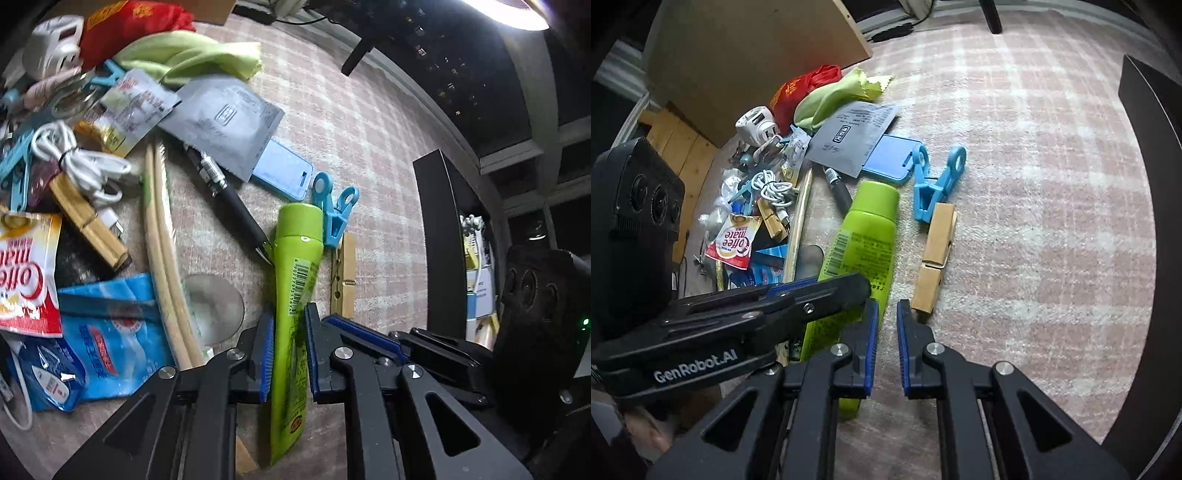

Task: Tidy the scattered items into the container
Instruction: 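Lift the lime-green tube off the pile with both grippers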

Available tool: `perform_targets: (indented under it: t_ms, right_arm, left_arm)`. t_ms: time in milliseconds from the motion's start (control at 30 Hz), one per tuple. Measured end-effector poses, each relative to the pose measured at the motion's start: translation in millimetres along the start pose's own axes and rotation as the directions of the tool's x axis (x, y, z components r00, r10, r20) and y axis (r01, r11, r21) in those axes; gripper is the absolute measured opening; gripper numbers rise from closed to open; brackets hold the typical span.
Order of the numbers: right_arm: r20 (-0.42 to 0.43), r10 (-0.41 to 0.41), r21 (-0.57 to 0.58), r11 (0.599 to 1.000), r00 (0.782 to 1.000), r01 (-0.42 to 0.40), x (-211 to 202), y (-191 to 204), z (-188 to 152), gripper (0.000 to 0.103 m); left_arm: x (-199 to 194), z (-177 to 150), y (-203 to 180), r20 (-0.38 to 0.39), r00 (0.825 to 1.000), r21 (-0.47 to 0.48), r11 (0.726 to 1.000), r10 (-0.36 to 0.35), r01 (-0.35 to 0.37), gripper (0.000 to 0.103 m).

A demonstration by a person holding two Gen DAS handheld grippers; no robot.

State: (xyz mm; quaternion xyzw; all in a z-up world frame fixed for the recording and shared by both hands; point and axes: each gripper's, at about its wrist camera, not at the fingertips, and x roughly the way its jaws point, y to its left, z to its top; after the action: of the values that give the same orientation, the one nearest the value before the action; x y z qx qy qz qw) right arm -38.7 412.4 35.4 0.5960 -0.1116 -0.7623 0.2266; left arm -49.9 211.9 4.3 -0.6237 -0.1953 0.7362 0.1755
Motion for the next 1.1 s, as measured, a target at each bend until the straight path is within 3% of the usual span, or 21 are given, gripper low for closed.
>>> perform_targets:
  t_ms: [133,200,267,400,633,767,1000,1100]
  right_arm:
    - [-0.041,0.027,-0.036,0.999,0.999,-0.029,3,6,-6,0.013]
    - [-0.067,0.041,-0.045,0.998,0.997,-0.044,2,11,-11,0.031]
    - [-0.066,0.037,-0.053,0.998,0.997,-0.041,-1,20,-17,0.040]
    - [-0.054,0.027,-0.060,0.998,0.998,-0.031,0,34,-24,0.059]
    - [-0.010,0.008,-0.074,0.997,1.000,-0.009,2,29,-25,0.057]
    - [-0.006,-0.026,-0.090,0.996,1.000,0.025,2,29,-27,0.040]
    - [-0.014,-0.005,-0.080,0.997,1.000,0.004,-2,22,-22,0.044]
    - [-0.008,-0.017,-0.090,0.996,1.000,0.016,0,27,-22,0.040]
  left_arm:
    - [3,1,-2,-0.007,1.000,0.013,1.000,0.020,-0.020,0.014]
    - [3,3,-4,-0.008,1.000,0.011,0.999,0.030,-0.030,0.014]
    - [4,5,-4,-0.012,0.999,-0.004,1.000,0.030,-0.030,0.014]
    - [12,5,1,-0.060,0.996,-0.078,0.995,-0.067,0.062,0.009]
    - [14,0,-2,-0.057,0.994,-0.088,0.992,-0.097,0.092,0.006]
    - [14,-1,-5,-0.047,0.993,-0.074,0.992,-0.106,0.102,0.006]
    - [5,-5,-8,-0.047,0.990,-0.038,0.991,-0.130,0.128,0.006]
    - [-3,-6,-13,-0.037,0.989,-0.024,0.990,-0.142,0.141,0.006]
